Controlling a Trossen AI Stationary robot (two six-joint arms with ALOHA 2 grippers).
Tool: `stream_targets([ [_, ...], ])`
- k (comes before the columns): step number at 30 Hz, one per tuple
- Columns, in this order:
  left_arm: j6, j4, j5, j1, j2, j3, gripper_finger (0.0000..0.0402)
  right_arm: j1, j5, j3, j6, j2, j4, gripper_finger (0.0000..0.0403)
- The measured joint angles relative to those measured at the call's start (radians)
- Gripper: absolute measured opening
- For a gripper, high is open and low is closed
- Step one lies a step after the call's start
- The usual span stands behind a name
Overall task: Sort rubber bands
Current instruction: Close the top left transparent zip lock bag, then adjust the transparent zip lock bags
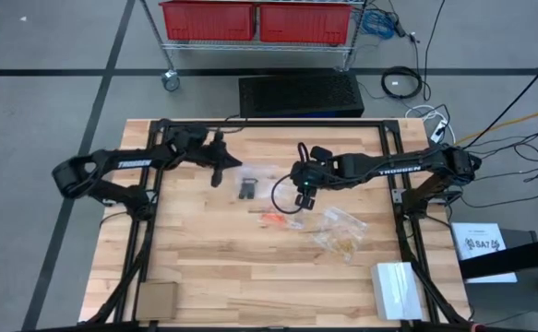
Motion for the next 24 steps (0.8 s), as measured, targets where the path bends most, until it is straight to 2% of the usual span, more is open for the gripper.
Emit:
stream_targets([
  [5, 0.063, -0.224, -0.348, -0.02, -0.003, 0.0, 0.0001, -0.002, 0.0, 0.0, -0.014, 0.0, -0.001, 0.0175],
  [7, 0.057, -0.264, -0.437, -0.032, -0.004, 0.0, 0.0001, -0.002, 0.0, 0.0, -0.014, 0.0, 0.001, 0.0176],
  [9, 0.037, -0.282, -0.479, -0.043, -0.003, 0.0, 0.0007, -0.002, 0.0, 0.0, -0.014, 0.0, 0.001, 0.0176],
  [12, 0.029, -0.27, -0.484, -0.056, -0.004, 0.0, 0.0029, -0.004, -0.005, 0.0, 0.004, 0.0, 0.002, 0.0176],
  [17, -0.019, -0.225, -0.412, -0.068, -0.004, 0.008, 0.0084, -0.013, -0.107, -0.03, 0.015, 0.0, 0.013, 0.0159],
  [21, -0.074, -0.24, -0.387, -0.068, -0.004, 0.039, 0.0132, -0.013, -0.107, -0.09, 0.038, 0.0, 0.059, 0.0124],
  [24, -0.104, -0.237, -0.288, -0.085, -0.004, 0.062, 0.0154, -0.013, -0.11, -0.16, 0.073, 0.0, 0.175, 0.0079],
])
